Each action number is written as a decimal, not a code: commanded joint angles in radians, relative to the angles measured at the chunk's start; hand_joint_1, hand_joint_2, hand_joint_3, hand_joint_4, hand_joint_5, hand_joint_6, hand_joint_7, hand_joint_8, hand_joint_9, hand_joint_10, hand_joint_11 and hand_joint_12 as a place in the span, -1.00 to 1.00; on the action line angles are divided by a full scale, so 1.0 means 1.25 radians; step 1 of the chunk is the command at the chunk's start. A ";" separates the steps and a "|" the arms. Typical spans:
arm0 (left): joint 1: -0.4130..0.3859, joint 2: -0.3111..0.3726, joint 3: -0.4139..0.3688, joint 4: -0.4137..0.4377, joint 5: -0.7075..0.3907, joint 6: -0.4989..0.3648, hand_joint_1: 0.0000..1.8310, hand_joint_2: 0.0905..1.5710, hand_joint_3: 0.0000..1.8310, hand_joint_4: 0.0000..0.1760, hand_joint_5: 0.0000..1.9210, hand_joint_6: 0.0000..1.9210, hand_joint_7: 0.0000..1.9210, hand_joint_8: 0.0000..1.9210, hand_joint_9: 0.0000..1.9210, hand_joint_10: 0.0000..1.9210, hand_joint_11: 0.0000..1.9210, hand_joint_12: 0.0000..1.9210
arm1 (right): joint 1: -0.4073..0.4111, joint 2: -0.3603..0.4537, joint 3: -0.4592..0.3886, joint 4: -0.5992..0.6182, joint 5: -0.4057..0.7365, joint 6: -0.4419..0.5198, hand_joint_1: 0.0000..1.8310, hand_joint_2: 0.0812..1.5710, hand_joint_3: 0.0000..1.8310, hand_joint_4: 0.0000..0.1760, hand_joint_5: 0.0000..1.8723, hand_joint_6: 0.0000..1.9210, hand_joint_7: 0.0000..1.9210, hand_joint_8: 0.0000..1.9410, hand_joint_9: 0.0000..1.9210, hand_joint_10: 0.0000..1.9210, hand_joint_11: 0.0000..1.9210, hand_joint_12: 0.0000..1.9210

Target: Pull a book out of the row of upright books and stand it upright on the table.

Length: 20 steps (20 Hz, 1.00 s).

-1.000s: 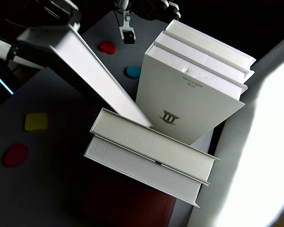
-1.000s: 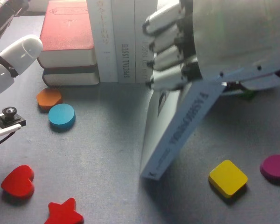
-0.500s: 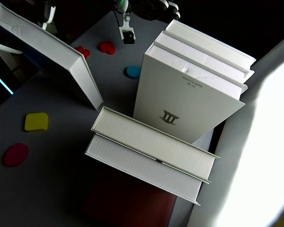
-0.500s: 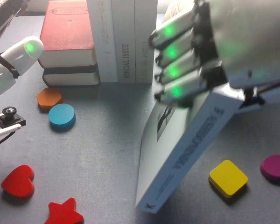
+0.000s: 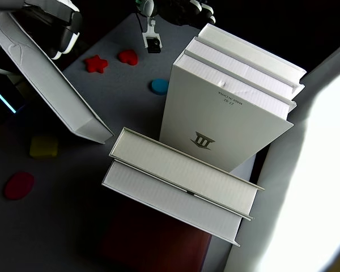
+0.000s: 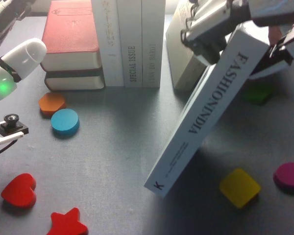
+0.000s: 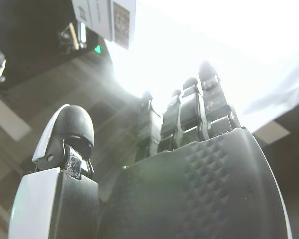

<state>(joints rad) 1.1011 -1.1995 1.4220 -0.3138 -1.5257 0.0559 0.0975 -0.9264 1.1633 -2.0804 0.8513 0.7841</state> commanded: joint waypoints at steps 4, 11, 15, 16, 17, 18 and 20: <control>-0.004 -0.002 0.003 -0.008 -0.086 -0.004 -0.56 0.76 -1.00 -0.89 -0.78 -0.99 -0.98 -1.00 -1.00 -1.00 -1.00 -0.86 | 0.013 -0.028 0.056 0.003 -0.028 0.090 0.24 0.54 -1.00 -1.00 -0.14 0.31 -0.53 0.04 -0.77 0.26 -0.95 0.82; -0.004 -0.001 -0.002 -0.010 -0.083 -0.004 -0.66 0.71 -1.00 -0.65 -0.75 -1.00 -0.95 -1.00 -1.00 -1.00 -1.00 -0.58 | 0.010 -0.107 0.119 -0.057 -0.016 0.157 0.24 0.47 -1.00 -1.00 -0.07 0.22 -0.70 -0.92 -0.97 -0.92 -1.00 -0.90; -0.004 -0.001 -0.003 -0.010 -0.081 -0.004 -0.66 0.73 -1.00 -0.79 -0.78 -1.00 -0.98 -1.00 -1.00 -1.00 -1.00 -0.65 | -0.019 -0.162 0.150 -0.030 -0.016 0.156 0.24 0.46 -1.00 -1.00 -0.02 0.19 -0.37 -0.51 -0.86 0.02 -0.80 0.19; -0.004 -0.001 -0.003 -0.010 -0.082 -0.004 -0.70 0.71 -1.00 -0.66 -0.79 -1.00 -0.99 -1.00 -1.00 -1.00 -1.00 -0.66 | -0.025 -0.169 0.154 -0.018 -0.016 0.150 0.25 0.59 -0.97 -1.00 -0.19 0.55 -0.43 0.32 -0.73 0.17 -0.96 0.74; -0.004 -0.001 -0.003 -0.010 -0.082 -0.004 -0.70 0.71 -1.00 -0.58 -0.79 -1.00 -0.99 -1.00 -1.00 -1.00 -1.00 -0.66 | -0.033 -0.180 0.161 0.002 -0.016 0.138 0.26 0.62 -0.99 -1.00 -0.21 0.59 -0.38 0.42 -0.62 0.08 -0.99 0.82; -0.004 -0.001 -0.004 -0.012 -0.082 -0.004 -0.70 0.71 -1.00 -0.58 -0.79 -1.00 -0.99 -1.00 -1.00 -1.00 -1.00 -0.66 | -0.045 -0.199 0.176 0.033 -0.016 0.123 0.24 0.62 -1.00 -1.00 -0.23 0.56 -0.34 0.47 -0.50 0.07 -0.88 0.78; -0.003 -0.001 -0.004 -0.014 -0.083 -0.004 -0.71 0.71 -1.00 -0.69 -0.78 -1.00 -0.98 -1.00 -1.00 -1.00 -1.00 -0.68 | -0.057 -0.221 0.195 0.061 -0.017 0.111 0.26 0.63 -1.00 -1.00 -0.18 0.45 -0.43 0.62 -0.62 0.28 -0.88 0.76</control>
<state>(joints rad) 1.1011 -1.1999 1.4181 -0.3195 -1.5112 0.0566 0.0200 -1.2102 1.4094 -2.0048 0.8684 0.9443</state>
